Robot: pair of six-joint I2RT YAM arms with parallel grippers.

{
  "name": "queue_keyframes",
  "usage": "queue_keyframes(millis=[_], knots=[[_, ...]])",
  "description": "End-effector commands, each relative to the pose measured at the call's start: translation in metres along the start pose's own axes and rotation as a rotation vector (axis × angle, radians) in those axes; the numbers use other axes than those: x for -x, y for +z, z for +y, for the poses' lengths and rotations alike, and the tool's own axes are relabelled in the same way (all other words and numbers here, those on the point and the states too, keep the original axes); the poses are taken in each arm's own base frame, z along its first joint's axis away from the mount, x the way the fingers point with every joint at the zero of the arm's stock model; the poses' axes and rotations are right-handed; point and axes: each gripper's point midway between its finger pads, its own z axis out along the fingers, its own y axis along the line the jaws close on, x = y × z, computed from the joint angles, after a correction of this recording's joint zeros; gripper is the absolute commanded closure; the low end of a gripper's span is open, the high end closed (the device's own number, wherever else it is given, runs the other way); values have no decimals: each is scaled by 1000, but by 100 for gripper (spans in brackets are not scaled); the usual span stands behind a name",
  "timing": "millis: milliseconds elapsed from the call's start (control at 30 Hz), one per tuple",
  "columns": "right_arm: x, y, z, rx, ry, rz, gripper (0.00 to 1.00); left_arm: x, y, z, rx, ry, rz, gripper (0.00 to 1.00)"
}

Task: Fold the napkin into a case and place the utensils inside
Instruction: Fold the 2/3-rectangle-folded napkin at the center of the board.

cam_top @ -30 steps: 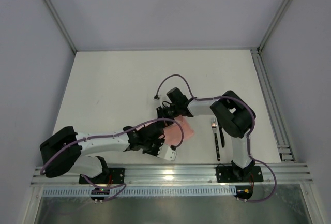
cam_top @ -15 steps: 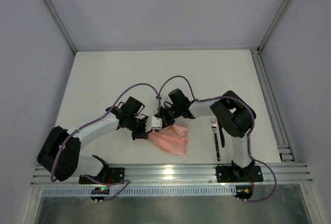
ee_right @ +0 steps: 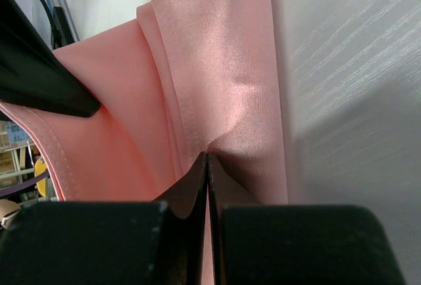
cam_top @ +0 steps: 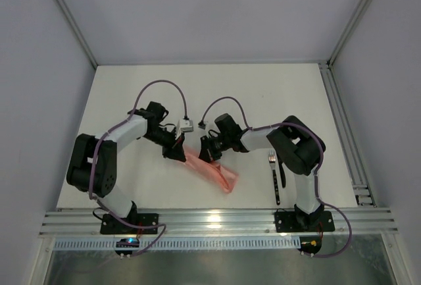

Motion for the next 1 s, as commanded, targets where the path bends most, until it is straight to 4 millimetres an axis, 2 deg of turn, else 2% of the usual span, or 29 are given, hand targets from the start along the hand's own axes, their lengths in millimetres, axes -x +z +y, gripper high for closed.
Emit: queue_keyframes(millis=[0, 67, 133, 233, 467, 600, 767, 800, 967], knots=[[-26, 3, -41, -143, 15, 55, 96, 16, -7, 2, -42, -12, -53, 100], [-25, 4, -39, -131, 5, 54, 96, 25, -11, 13, -19, -32, -67, 100], [-23, 4, -37, -116, -12, 51, 96, 26, -15, 32, 21, -68, -61, 100], [-23, 3, -34, -103, -41, 54, 96, 22, -16, 49, 52, -133, -37, 100], [-19, -1, -39, -148, -90, 59, 96, 12, -9, 71, 45, -217, 30, 98], [-7, -6, -34, -177, -114, 28, 96, 9, -6, 73, 28, -219, 69, 96], [16, -21, -30, -277, -181, -62, 94, 14, -5, 60, -19, -166, 79, 96], [24, -28, -23, -286, -212, -89, 94, 14, -6, 51, -49, -169, 78, 95], [26, -37, -3, -282, -281, -116, 94, 13, -12, 38, -80, -94, 89, 95]])
